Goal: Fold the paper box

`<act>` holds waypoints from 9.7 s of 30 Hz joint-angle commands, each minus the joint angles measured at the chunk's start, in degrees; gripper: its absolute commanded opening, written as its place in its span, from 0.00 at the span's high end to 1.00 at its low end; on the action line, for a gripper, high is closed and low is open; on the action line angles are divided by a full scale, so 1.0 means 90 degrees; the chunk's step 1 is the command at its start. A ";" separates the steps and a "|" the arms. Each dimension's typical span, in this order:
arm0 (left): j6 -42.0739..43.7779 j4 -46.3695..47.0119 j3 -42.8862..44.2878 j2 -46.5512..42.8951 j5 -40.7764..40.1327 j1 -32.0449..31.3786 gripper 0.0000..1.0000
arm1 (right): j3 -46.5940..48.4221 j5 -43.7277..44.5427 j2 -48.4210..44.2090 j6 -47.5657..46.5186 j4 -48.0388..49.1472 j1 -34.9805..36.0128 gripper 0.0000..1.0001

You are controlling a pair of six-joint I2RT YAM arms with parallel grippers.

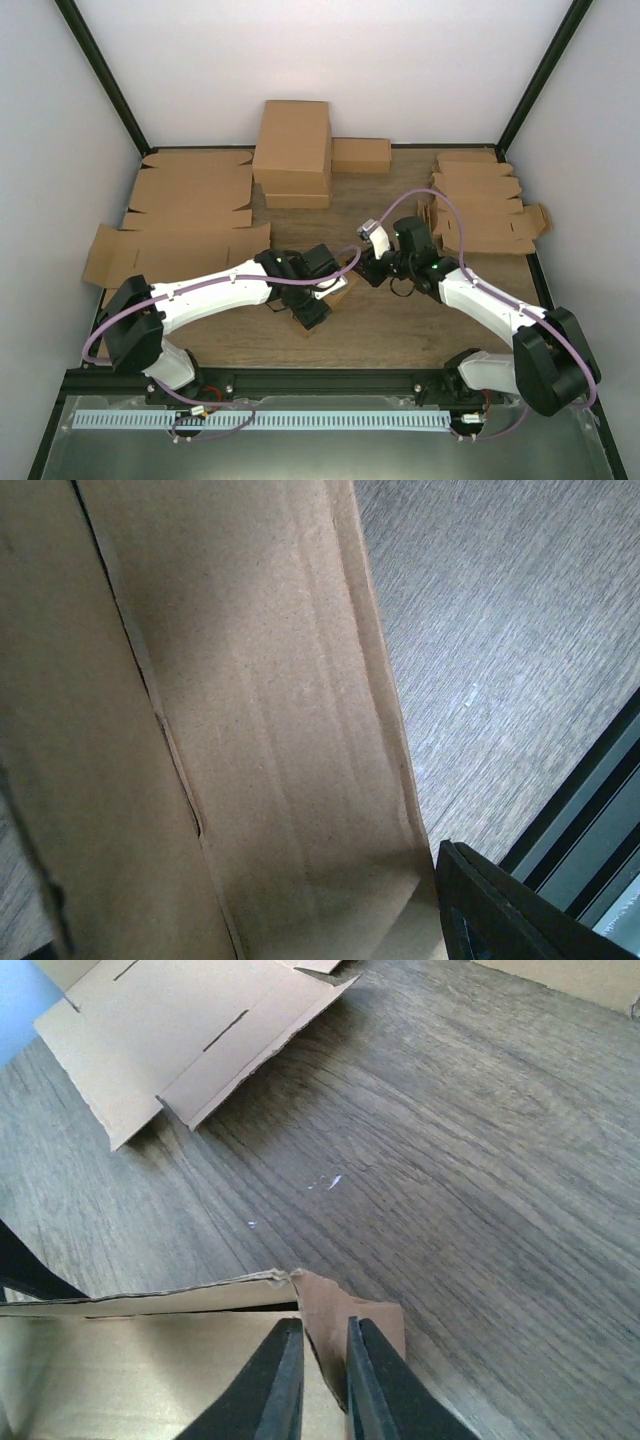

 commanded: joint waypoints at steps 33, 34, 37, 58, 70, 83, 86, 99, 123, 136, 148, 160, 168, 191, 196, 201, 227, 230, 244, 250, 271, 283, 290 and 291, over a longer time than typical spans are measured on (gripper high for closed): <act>-0.0596 0.1150 0.0384 0.0266 -0.0360 0.0275 0.11 | 0.0454 0.1692 -0.0695 0.1290 -0.1494 0.0859 0.98; -0.0590 0.1171 0.0382 0.0306 -0.0356 0.0272 0.11 | 0.0448 0.1676 -0.0690 0.1309 -0.1496 0.0870 0.98; -0.0613 0.1248 0.0361 0.0410 -0.0401 0.0285 0.14 | 0.0446 0.1612 -0.0711 0.1425 -0.1510 0.0905 0.98; -0.0608 0.1383 0.0352 0.0613 -0.0314 0.0439 0.24 | 0.1009 0.1803 -0.0633 0.2083 -0.2178 0.0994 0.94; -0.0250 0.1537 0.0363 0.0675 0.1085 0.1455 0.32 | 0.1168 0.1929 -0.0249 0.2075 -0.2088 0.0994 0.88; 0.0156 0.1378 0.0399 0.0963 0.1362 0.1562 0.41 | 0.0859 0.2531 -0.0323 0.0768 -0.0992 0.0994 0.55; 0.0203 0.1285 0.0464 0.1031 0.1236 0.1561 0.41 | 0.0776 0.2501 -0.0261 0.0313 -0.0825 0.0994 0.54; 0.0317 0.0982 0.0690 0.1217 0.0758 0.1565 0.43 | 0.0785 0.2772 0.0265 0.0244 -0.0816 0.0994 0.61; 0.0317 0.0920 0.0809 0.1274 0.0241 0.1552 0.38 | 0.1088 0.1965 0.0389 0.0980 -0.1412 0.0994 0.99; 0.0271 0.0967 0.0848 0.1258 0.0329 0.1523 0.37 | 0.0795 0.2139 0.0241 0.1542 -0.1441 0.1073 0.99; 0.0297 0.1001 0.0838 0.1216 0.0420 0.1401 0.43 | 0.0579 0.2875 0.0218 0.2072 -0.1243 0.1590 0.89; 0.0407 0.0915 0.0857 0.1198 0.0308 0.1323 0.44 | 0.0917 0.3650 -0.0141 0.1850 -0.1550 0.1590 0.75; 0.0434 0.0901 0.0848 0.1202 0.0250 0.1300 0.45 | 0.0965 0.3785 -0.0033 0.1776 -0.1527 0.1581 0.71; 0.0399 0.0883 0.0887 0.1186 0.0192 0.1244 0.45 | 0.0678 0.2922 -0.0030 0.1831 -0.1523 0.1590 0.99; 0.0378 0.0891 0.0918 0.1189 0.0182 0.1207 0.44 | 0.0548 0.2916 -0.0002 0.1863 -0.1479 0.1590 0.99; 0.0365 0.0889 0.0931 0.1183 0.0163 0.1190 0.44 | 0.0402 0.2971 0.0010 0.1874 -0.1433 0.1590 0.99; -0.0053 0.0627 0.1408 0.0666 0.0018 0.1172 0.22 | 0.0287 0.3153 0.0129 0.1872 -0.1401 0.1590 0.99; -0.0376 0.0516 0.1474 0.0176 -0.0167 0.1171 0.19 | 0.0352 0.3184 0.0114 0.1884 -0.1430 0.1590 0.99; -0.3575 0.0393 -0.1212 -0.3327 -0.1290 0.1204 0.38 | 0.0402 0.3221 0.0118 0.1939 -0.1399 0.1590 0.99; -0.4206 0.1005 -0.2219 -0.4277 -0.0850 0.1199 0.48 | 0.0406 0.3142 0.0149 0.1936 -0.1324 0.1589 0.99; -0.4248 0.2067 -0.2932 -0.3493 -0.1234 0.1201 0.70 | 0.0464 0.3055 0.0116 0.1906 -0.1343 0.1590 0.99; -0.4182 0.1845 -0.2508 -0.3142 -0.1487 0.1200 0.96 | 0.0499 0.2990 0.0067 0.1928 -0.1299 0.1590 0.85; -0.4182 0.1624 -0.2281 -0.2948 -0.1279 0.1200 0.96 | 0.0390 0.3025 0.0106 0.1894 -0.1146 0.1590 0.69; -0.4182 0.1595 -0.2253 -0.2924 -0.1245 0.1207 0.96 | 0.0377 0.3016 0.0125 0.1900 -0.1117 0.1590 0.69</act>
